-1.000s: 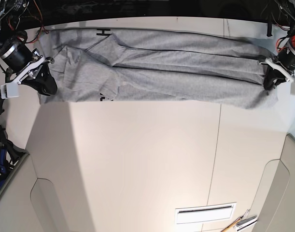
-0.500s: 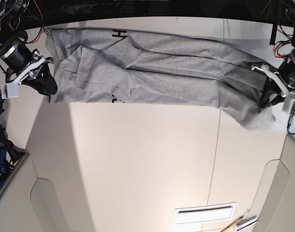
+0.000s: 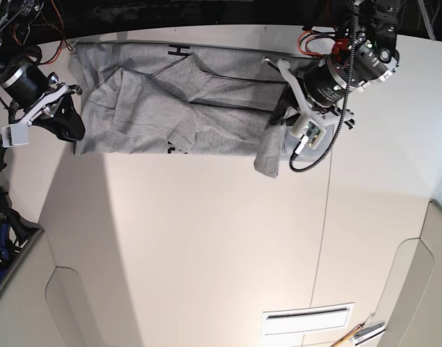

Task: Fold the T-shirt properly
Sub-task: 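Fold the strip's end with the left gripper toward the right gripper, then grasp the strip's other end with the right gripper and fold it over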

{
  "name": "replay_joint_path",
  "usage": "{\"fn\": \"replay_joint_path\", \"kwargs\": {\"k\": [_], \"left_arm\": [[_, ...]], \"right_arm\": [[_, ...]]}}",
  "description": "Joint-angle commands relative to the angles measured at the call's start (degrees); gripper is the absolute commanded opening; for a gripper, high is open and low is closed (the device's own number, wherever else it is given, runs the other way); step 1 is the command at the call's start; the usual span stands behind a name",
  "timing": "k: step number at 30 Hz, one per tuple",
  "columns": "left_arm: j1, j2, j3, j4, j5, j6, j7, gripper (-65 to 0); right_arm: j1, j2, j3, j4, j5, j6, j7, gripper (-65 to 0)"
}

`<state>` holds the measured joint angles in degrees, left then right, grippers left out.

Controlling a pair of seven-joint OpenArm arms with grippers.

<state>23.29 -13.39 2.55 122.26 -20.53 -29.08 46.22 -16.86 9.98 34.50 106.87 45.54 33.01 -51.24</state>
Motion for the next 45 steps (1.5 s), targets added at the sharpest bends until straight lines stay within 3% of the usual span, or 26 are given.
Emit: {"fn": "replay_joint_path", "kwargs": {"k": [1, 5, 10, 13, 15, 23, 32, 45], "left_arm": [[-0.28, 0.79, 0.81, 0.96, -0.09, -0.07, -1.75, -65.0], [-0.37, 4.04, 3.15, -0.39, 1.79, -0.07, -3.21, -65.0], [-1.25, 6.97, 3.8, -2.54, -1.31, -0.72, -4.87, -62.8], [-1.36, 7.67, 4.87, -4.5, -3.91, -5.22, -5.27, -40.2], [-1.36, 7.67, 6.19, -5.62, -5.09, -5.68, -5.31, -32.6], [-1.53, 7.69, 11.74, -6.14, -5.4, -5.42, -6.4, -32.2], [-1.95, 7.67, 12.0, -6.12, -5.22, -4.55, -6.36, -32.3], [-3.45, 7.65, 12.0, -6.12, -2.73, -4.5, -6.29, -32.4]], "right_arm": [[0.17, 0.63, 0.33, 0.92, 0.9, 0.24, 1.51, -56.1], [0.17, 0.63, 0.37, 0.92, -0.13, 0.22, 1.53, -52.8], [0.17, 0.63, 0.63, 0.92, -0.13, -0.46, 1.46, -34.8], [0.17, 0.63, 2.19, 0.92, -0.39, -0.72, 1.46, -29.8], [0.15, 0.63, 4.07, 0.92, -0.59, -0.92, 1.46, -29.8], [-0.15, 0.81, 7.34, -5.25, 0.37, -0.85, -0.17, -29.8], [0.0, 0.79, 6.99, -20.44, 4.68, 1.38, -0.02, -29.8], [0.02, 0.74, -6.19, -20.83, 5.81, 1.33, 0.22, -29.9]]}}
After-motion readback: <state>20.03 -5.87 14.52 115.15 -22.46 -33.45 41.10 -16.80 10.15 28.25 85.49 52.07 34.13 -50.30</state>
